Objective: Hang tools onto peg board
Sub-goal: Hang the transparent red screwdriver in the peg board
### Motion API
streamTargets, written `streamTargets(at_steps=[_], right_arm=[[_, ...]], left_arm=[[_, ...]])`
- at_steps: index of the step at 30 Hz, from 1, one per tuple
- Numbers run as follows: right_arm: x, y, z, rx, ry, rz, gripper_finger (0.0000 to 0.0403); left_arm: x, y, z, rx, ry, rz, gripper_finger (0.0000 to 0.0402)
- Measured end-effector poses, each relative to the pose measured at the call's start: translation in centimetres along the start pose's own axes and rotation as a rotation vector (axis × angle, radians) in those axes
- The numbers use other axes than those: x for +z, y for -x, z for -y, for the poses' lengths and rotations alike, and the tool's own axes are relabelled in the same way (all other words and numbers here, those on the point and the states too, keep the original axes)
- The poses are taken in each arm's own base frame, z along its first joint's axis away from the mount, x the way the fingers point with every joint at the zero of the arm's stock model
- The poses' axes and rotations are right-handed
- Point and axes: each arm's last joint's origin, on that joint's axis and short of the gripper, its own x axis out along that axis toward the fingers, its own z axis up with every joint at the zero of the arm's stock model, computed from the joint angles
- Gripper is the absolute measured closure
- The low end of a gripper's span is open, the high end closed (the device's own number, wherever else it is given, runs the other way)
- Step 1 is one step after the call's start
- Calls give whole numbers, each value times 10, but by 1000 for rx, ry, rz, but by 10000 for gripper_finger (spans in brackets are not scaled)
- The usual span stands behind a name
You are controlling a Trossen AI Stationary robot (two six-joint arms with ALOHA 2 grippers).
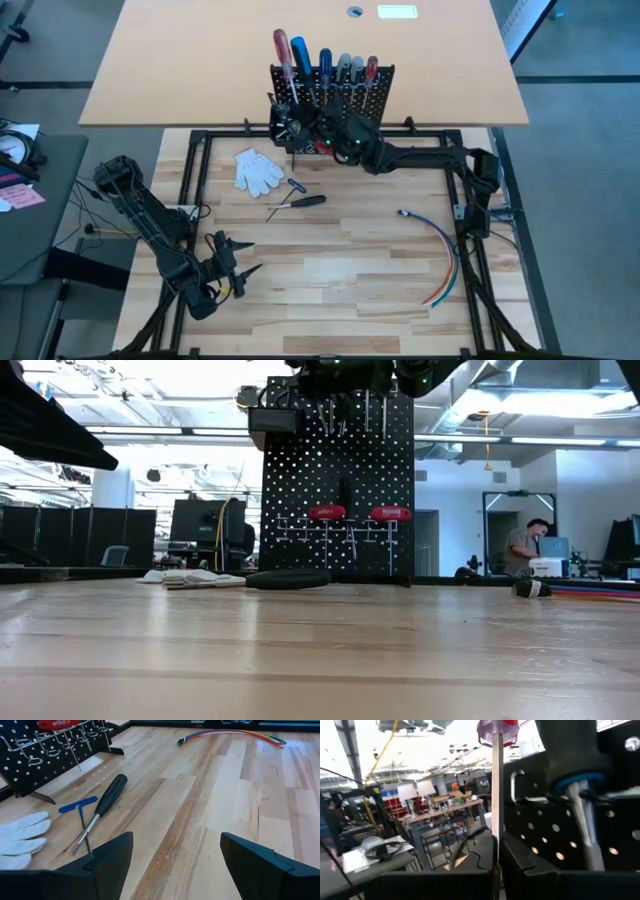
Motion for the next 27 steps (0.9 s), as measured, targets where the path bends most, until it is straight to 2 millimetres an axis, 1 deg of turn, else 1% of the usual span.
streamTargets(at_steps=[9, 15, 22, 27], right_arm=[[-7, -3, 10, -34, -3, -77, 385], [-11, -2, 10, -40, 10, -115, 368], [-16, -2, 12, -49, 20, -170, 329], [-17, -1, 10, -36, 51, -180, 275]], left_arm=[[0, 0, 0, 0, 2, 0, 105], [0, 0, 0, 0, 3, 0, 105], [0, 0, 0, 0, 6, 0, 105], [0, 0, 0, 0, 6, 0, 105]])
